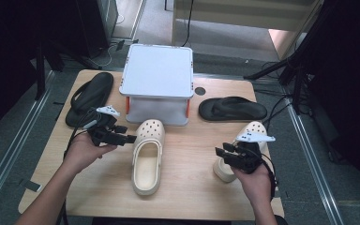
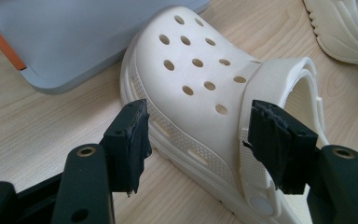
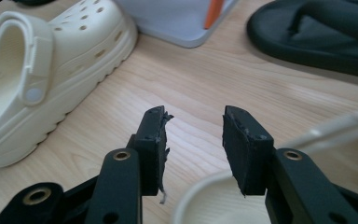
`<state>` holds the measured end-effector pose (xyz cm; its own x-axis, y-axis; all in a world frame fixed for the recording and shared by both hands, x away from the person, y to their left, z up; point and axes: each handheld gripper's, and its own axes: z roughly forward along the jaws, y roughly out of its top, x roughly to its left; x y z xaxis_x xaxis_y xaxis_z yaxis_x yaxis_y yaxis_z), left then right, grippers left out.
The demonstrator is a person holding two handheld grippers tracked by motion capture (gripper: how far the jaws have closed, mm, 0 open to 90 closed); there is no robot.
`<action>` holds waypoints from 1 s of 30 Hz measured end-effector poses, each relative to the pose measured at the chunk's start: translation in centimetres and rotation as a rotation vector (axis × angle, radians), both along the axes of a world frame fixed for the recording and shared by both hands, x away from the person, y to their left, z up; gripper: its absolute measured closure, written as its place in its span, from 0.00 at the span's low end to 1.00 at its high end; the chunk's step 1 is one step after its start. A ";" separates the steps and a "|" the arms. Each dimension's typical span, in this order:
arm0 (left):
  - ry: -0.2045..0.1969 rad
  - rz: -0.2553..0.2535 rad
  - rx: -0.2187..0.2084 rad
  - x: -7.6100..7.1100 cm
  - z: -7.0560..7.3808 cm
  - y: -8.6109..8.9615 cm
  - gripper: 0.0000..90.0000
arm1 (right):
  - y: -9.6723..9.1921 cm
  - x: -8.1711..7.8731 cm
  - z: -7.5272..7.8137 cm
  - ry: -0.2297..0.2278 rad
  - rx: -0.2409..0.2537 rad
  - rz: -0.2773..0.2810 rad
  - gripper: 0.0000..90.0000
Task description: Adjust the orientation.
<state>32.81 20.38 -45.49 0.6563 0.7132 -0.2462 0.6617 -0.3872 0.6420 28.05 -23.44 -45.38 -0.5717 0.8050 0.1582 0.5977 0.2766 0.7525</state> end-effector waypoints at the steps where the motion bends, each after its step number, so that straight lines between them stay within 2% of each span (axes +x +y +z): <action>1: 0.003 0.002 -0.003 0.1 0.0 -0.1 0.44 | -0.4 -0.1 0.1 -0.002 0.003 -0.015 0.67; 6: 0.005 -0.006 0.001 0.4 0.0 -0.3 0.44 | -1.7 -0.5 0.4 -0.002 0.004 -0.061 0.67; 10: 0.012 -0.012 -0.008 0.9 -0.2 -0.5 0.44 | -3.5 -1.1 0.6 0.005 -0.002 -0.130 0.66; 14: 0.016 -0.025 -0.003 1.1 -0.4 -0.7 0.44 | -4.5 -1.5 0.8 0.002 0.000 -0.164 0.66; 21: 0.029 -0.023 -0.010 1.5 -0.8 -0.9 0.44 | -6.9 -2.3 1.0 -0.008 -0.011 -0.256 0.65; 23: 0.027 -0.025 -0.010 1.5 -0.8 -0.9 0.44 | -7.2 -2.4 1.0 -0.006 -0.014 -0.263 0.65; 24: 0.027 -0.023 -0.010 1.6 -0.8 -0.9 0.44 | -7.6 -2.3 0.9 -0.001 -0.024 -0.286 0.64; 30: 0.020 -0.022 -0.002 1.5 -0.8 -0.9 0.44 | -8.1 -1.7 0.1 0.014 -0.044 -0.340 0.59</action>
